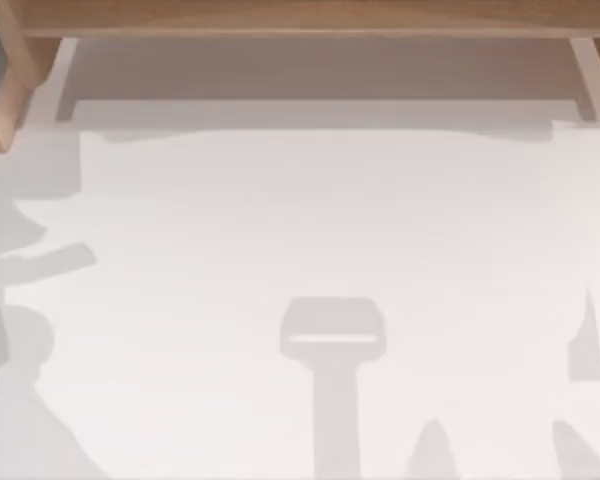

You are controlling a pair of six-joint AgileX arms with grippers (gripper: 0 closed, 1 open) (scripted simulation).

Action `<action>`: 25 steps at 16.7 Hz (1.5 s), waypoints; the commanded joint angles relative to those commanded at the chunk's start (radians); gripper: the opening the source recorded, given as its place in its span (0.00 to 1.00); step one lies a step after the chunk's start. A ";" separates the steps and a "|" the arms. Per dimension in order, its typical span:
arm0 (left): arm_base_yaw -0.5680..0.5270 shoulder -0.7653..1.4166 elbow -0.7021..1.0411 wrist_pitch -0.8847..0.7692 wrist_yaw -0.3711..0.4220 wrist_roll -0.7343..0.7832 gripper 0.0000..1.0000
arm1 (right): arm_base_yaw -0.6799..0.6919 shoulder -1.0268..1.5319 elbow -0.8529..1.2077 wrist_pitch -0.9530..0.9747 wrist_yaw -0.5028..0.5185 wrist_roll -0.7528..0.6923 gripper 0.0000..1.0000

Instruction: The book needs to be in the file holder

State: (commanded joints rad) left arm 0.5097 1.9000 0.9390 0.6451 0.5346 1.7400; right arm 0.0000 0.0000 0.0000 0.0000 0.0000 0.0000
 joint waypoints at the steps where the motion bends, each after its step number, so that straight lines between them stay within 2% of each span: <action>1: -0.002 0.002 0.004 0.000 -0.001 0.000 0.00 | 0.000 0.000 0.000 0.000 0.000 0.000 1.00; 11: -0.043 0.093 0.108 -0.010 -0.035 -0.014 0.00 | 0.000 0.000 0.000 0.000 0.000 0.000 1.00; 24: -0.043 0.093 0.108 -0.010 -0.035 -0.014 0.98 | 0.000 0.000 0.000 0.000 0.000 0.000 1.00; 25: -0.043 0.093 0.108 -0.010 -0.035 -0.014 1.00 | 0.000 0.000 0.000 0.000 0.000 0.000 1.00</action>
State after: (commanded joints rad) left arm 0.4664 1.9932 1.0472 0.6347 0.4997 1.7256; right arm 0.0000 0.0000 0.0000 0.0000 0.0000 0.0000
